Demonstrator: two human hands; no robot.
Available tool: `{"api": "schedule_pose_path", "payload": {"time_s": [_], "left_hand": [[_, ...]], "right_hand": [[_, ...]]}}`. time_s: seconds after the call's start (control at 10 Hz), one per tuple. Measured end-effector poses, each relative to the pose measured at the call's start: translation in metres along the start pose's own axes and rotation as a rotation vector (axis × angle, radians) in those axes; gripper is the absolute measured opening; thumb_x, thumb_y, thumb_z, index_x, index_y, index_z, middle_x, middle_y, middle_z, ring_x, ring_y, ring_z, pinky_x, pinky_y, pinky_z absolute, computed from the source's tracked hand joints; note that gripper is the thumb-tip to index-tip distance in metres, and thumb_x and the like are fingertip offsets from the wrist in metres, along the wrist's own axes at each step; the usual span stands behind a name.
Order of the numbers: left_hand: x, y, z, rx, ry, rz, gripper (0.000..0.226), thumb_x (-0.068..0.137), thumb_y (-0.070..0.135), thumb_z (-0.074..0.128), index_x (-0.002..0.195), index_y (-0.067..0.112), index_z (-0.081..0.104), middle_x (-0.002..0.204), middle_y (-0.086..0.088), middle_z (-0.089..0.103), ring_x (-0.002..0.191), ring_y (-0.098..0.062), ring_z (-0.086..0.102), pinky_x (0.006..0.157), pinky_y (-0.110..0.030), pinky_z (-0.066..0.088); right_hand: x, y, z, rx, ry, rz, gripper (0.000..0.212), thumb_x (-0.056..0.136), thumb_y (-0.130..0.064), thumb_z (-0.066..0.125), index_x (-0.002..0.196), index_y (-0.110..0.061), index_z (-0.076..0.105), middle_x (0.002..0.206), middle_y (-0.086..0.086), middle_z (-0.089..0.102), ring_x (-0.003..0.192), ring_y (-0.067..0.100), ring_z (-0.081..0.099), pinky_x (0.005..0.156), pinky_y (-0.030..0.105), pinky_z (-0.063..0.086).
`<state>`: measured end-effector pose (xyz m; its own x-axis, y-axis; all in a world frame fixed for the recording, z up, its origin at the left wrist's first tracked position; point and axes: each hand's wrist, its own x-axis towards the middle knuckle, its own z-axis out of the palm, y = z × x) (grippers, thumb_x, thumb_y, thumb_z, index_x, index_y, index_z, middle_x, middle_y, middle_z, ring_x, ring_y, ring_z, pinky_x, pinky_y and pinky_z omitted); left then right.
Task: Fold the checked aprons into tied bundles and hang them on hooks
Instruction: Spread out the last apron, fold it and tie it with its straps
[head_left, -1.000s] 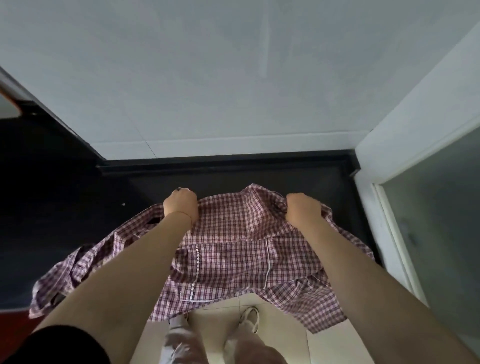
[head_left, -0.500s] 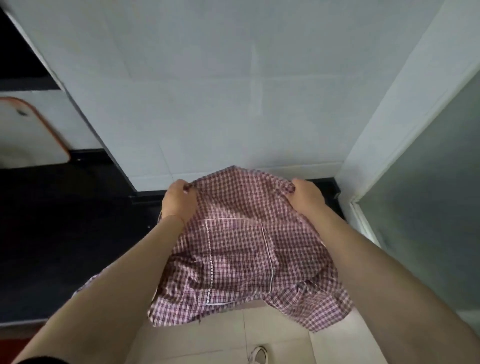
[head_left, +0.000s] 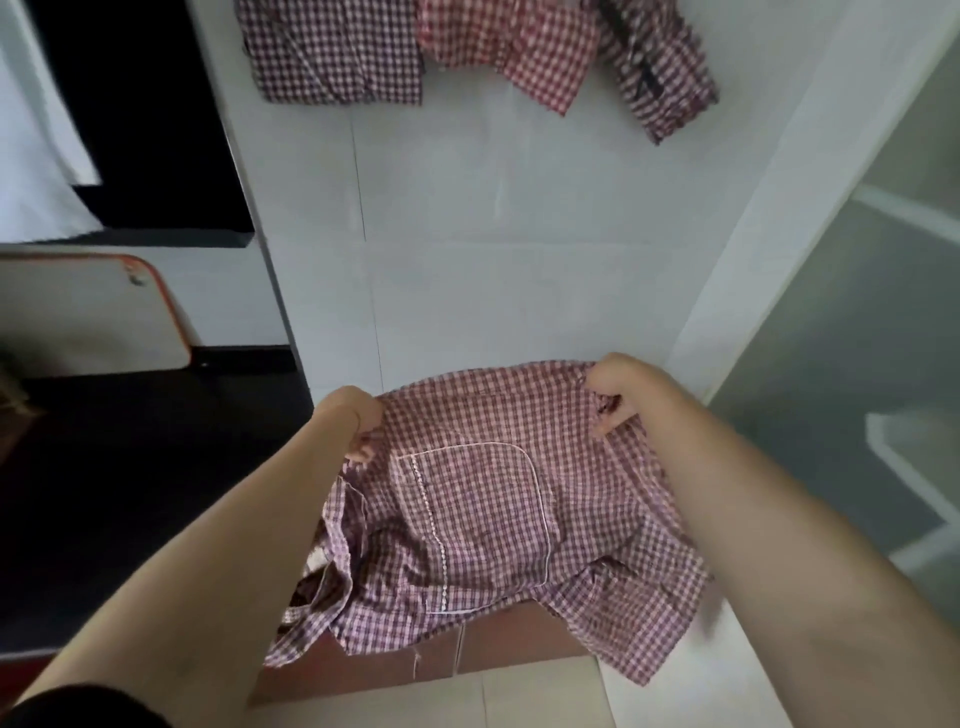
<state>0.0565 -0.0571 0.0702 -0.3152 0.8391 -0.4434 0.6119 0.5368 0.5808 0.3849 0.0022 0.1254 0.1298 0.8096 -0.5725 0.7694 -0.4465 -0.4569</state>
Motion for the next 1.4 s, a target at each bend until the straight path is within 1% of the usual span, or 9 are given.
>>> {"api": "schedule_pose_path", "payload": {"time_s": [0.2, 0.3, 0.4, 0.5, 0.7, 0.9, 1.1, 1.2, 1.4], "left_hand": [[-0.024, 0.033, -0.043, -0.706, 0.118, 0.155, 0.039, 0.102, 0.008, 0.039, 0.140, 0.001, 0.048, 0.134, -0.014, 0.057, 0.073, -0.013, 0.057, 0.077, -0.037, 0.058], [-0.061, 0.064, -0.079, -0.679, 0.438, 0.351, 0.048, 0.102, 0.013, 0.032, 0.148, 0.019, 0.042, 0.140, 0.002, 0.046, 0.073, -0.009, 0.055, 0.067, -0.023, 0.055], [-0.088, 0.086, -0.108, -0.625, 0.609, 0.533, 0.057, 0.100, 0.005, 0.030, 0.154, 0.023, 0.032, 0.164, -0.003, 0.015, 0.137, -0.024, 0.040, 0.095, -0.008, 0.038], [-0.099, 0.092, -0.118, -0.534, 0.669, 0.575, 0.056, 0.099, 0.006, 0.031, 0.153, 0.021, 0.036, 0.166, -0.004, 0.010, 0.147, -0.022, 0.023, 0.105, -0.012, 0.023], [-0.055, 0.037, -0.072, 0.005, 0.579, 0.383, 0.029, 0.099, 0.022, 0.046, 0.105, 0.001, 0.065, 0.111, -0.020, 0.061, 0.092, -0.034, 0.061, 0.084, -0.043, 0.055], [-0.021, -0.058, 0.028, 0.810, 0.036, 0.215, 0.036, 0.094, 0.029, 0.053, 0.120, 0.008, 0.067, 0.116, -0.008, 0.067, 0.107, -0.025, 0.063, 0.092, -0.032, 0.052], [-0.030, -0.101, 0.105, 0.822, -0.522, -0.026, 0.041, 0.098, 0.016, 0.060, 0.136, 0.000, 0.055, 0.135, -0.004, 0.057, 0.120, -0.021, 0.057, 0.083, -0.015, 0.048], [-0.034, -0.092, 0.099, 0.970, -0.715, -0.178, 0.047, 0.093, 0.029, 0.068, 0.132, 0.004, 0.061, 0.127, -0.010, 0.063, 0.120, -0.025, 0.059, 0.102, -0.032, 0.047], [0.022, -0.060, 0.076, 0.791, -0.183, 0.032, 0.013, 0.089, 0.009, 0.057, 0.085, 0.007, 0.069, 0.074, -0.001, 0.061, 0.067, -0.013, 0.059, 0.062, -0.025, 0.047]], "right_hand": [[-0.036, -0.039, -0.018, 0.386, 0.286, -0.214, 0.021, 0.096, -0.012, 0.050, 0.107, -0.001, 0.065, 0.110, 0.019, 0.069, 0.094, 0.030, 0.066, 0.091, 0.045, 0.057], [-0.065, -0.066, -0.051, 0.154, 0.737, -0.510, 0.028, 0.091, -0.019, 0.043, 0.103, -0.009, 0.066, 0.117, 0.019, 0.064, 0.112, 0.035, 0.061, 0.091, 0.038, 0.045], [-0.090, -0.070, -0.074, 0.084, 0.954, -0.729, 0.040, 0.088, -0.015, 0.055, 0.128, -0.015, 0.058, 0.150, 0.015, 0.039, 0.140, 0.032, 0.036, 0.112, 0.047, 0.034], [-0.103, -0.068, -0.084, 0.014, 1.068, -0.799, 0.044, 0.083, -0.021, 0.067, 0.126, -0.015, 0.059, 0.148, 0.012, 0.041, 0.136, 0.032, 0.041, 0.111, 0.050, 0.035], [-0.088, -0.035, -0.042, -0.167, 0.649, -0.507, 0.028, 0.080, -0.035, 0.074, 0.076, -0.009, 0.065, 0.082, 0.008, 0.065, 0.089, 0.031, 0.067, 0.074, 0.032, 0.049], [-0.021, 0.040, 0.055, -0.704, 0.102, -0.115, 0.041, 0.066, -0.035, 0.076, 0.100, -0.014, 0.072, 0.104, 0.011, 0.068, 0.089, 0.027, 0.066, 0.084, 0.032, 0.055], [0.010, 0.101, 0.132, -0.884, -0.423, 0.154, 0.020, 0.079, -0.020, 0.073, 0.091, -0.007, 0.064, 0.095, 0.011, 0.062, 0.096, 0.027, 0.062, 0.085, 0.034, 0.052], [0.004, 0.089, 0.124, -0.922, -0.610, 0.323, 0.067, 0.086, -0.032, 0.075, 0.142, -0.008, 0.047, 0.140, 0.017, 0.051, 0.128, 0.033, 0.051, 0.106, 0.040, 0.043], [0.055, 0.062, 0.095, -0.802, -0.245, 0.048, 0.025, 0.081, -0.019, 0.067, 0.098, -0.001, 0.071, 0.089, 0.009, 0.067, 0.070, 0.021, 0.065, 0.071, 0.033, 0.055]]}}
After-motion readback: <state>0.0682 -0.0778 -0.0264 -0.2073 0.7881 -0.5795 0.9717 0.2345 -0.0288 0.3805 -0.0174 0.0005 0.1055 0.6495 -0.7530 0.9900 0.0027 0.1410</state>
